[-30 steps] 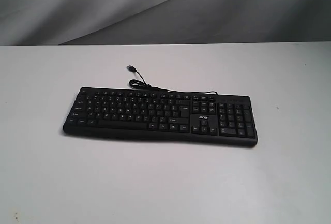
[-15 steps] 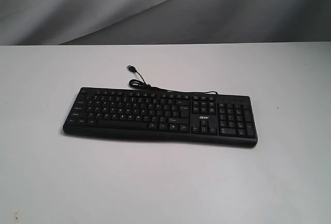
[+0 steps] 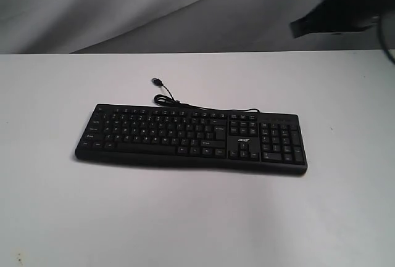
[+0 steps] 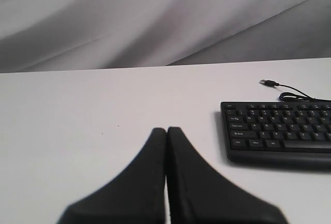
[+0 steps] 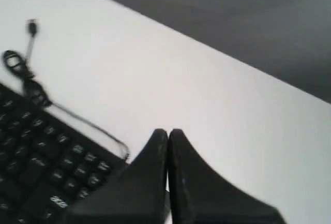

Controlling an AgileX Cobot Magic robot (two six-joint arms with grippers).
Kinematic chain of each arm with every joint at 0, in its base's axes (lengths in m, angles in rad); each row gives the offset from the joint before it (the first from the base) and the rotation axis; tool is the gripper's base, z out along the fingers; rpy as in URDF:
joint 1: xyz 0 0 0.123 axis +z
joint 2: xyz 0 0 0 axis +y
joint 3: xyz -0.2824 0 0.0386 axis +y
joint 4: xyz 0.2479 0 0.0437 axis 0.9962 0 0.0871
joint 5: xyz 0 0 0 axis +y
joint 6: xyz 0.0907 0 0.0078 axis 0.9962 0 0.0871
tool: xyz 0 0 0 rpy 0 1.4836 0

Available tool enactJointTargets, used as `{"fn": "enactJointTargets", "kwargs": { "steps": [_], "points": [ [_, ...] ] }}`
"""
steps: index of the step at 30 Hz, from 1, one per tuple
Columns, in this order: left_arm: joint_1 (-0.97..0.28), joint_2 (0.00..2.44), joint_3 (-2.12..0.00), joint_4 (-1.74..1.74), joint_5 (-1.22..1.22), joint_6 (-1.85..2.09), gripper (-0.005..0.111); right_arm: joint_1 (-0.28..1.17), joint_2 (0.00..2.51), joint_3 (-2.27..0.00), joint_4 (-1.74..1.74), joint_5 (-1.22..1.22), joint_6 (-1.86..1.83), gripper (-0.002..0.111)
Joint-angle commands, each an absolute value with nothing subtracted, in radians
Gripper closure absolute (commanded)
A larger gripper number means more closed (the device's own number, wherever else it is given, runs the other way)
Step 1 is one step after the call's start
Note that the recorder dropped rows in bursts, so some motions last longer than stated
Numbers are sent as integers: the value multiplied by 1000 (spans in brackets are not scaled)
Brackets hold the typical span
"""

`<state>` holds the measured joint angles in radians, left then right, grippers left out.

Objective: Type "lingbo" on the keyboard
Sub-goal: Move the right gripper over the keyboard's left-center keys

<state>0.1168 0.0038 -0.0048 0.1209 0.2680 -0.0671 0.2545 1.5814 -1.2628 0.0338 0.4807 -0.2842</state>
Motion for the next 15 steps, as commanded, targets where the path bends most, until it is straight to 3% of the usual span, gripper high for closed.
{"fn": "enactJointTargets", "kwargs": {
  "steps": [1,5,15],
  "points": [
    [112,0,0,117,262,-69,106,309,1806,-1424,486,659,-795,108],
    [112,0,0,117,262,-69,106,356,1958,-1501,696,755,-1006,108],
    [112,0,0,117,262,-69,106,551,2154,-1556,652,667,-1055,108]
  ]
}}
